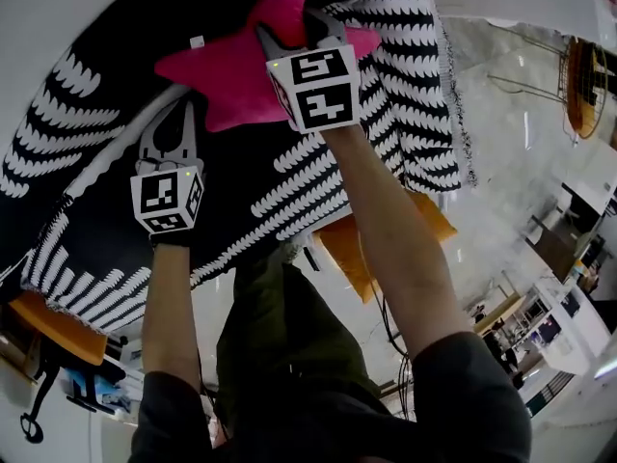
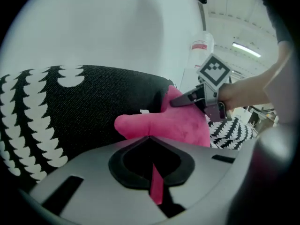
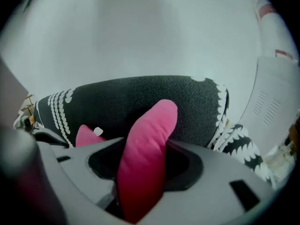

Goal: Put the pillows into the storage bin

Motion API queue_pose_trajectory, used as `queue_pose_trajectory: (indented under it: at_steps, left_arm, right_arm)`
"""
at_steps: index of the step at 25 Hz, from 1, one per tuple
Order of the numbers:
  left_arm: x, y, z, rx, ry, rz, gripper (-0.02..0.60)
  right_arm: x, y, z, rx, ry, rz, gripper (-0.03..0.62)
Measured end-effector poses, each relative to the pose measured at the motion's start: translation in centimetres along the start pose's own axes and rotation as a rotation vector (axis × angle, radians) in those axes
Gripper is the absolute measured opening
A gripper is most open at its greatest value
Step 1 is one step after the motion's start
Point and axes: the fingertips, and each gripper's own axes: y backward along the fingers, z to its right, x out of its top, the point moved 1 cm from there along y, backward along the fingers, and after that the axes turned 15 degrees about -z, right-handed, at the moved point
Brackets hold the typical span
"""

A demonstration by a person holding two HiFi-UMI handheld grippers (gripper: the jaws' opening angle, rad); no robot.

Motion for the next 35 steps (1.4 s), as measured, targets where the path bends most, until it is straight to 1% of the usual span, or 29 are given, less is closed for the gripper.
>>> queue_pose_trajectory:
  at_steps: [2,4,9,12,14,16,18,21,25,28,30,32,35]
  left_arm:
    - [0.8,-0.1,0.9,-0.001,-0.010,0.011,0.000]
    - [2.0,-0.5,2.5,-0.003,-0.022,0.023,0.000]
    - [3.7,1.2,7.0,-0.027,-0.072,0.070,0.000]
    - [4.3,2.9,11.5,-0.071,-0.131,0.090,0.000]
    - [4.5,3.6,15.2,-0.112,-0.182,0.104,0.000]
    - [4.1,4.8,18.8,-0.143,-0.212,0.121,0.000]
    - [3.4,6.4,22.4,-0.180,-0.241,0.131,0.000]
    - [1.6,8.1,28.8,-0.269,-0.304,0.125,0.000]
    - [-2.6,9.0,38.3,-0.401,-0.380,0.079,0.000]
    - [-4.9,8.0,44.1,-0.504,-0.465,0.026,0.000]
    - [-5.8,7.5,47.0,-0.574,-0.537,-0.024,0.000]
    - [-7.2,7.3,48.6,-0.627,-0.598,-0.074,0.000]
    - [-11.8,6.0,50.9,-0.678,-0.659,-0.144,0.000]
  right_arm:
    - [-0.3,1.8,-0.2,-0.013,0.012,0.052,0.209]
    - [-1.1,3.9,1.1,-0.026,-0.010,0.103,0.203]
    - [-4.4,10.8,3.6,-0.080,-0.128,0.211,0.201]
    - [-7.5,15.8,5.2,-0.138,-0.199,0.255,0.201]
    - [-10.2,19.3,6.6,-0.188,-0.245,0.282,0.201]
    - [-13.1,22.9,7.4,-0.224,-0.280,0.304,0.202]
    - [-16.3,26.7,7.8,-0.261,-0.320,0.318,0.204]
    - [-22.4,32.5,8.4,-0.351,-0.402,0.325,0.208]
    - [-32.4,38.7,9.7,-0.463,-0.519,0.294,0.209]
    - [-38.6,41.4,11.2,-0.546,-0.619,0.258,0.210]
    - [-41.7,42.9,11.6,-0.603,-0.703,0.226,0.212]
    - [-44.3,43.6,11.0,-0.647,-0.786,0.195,0.212]
    - [-50.1,42.9,9.5,-0.684,-0.893,0.152,0.212]
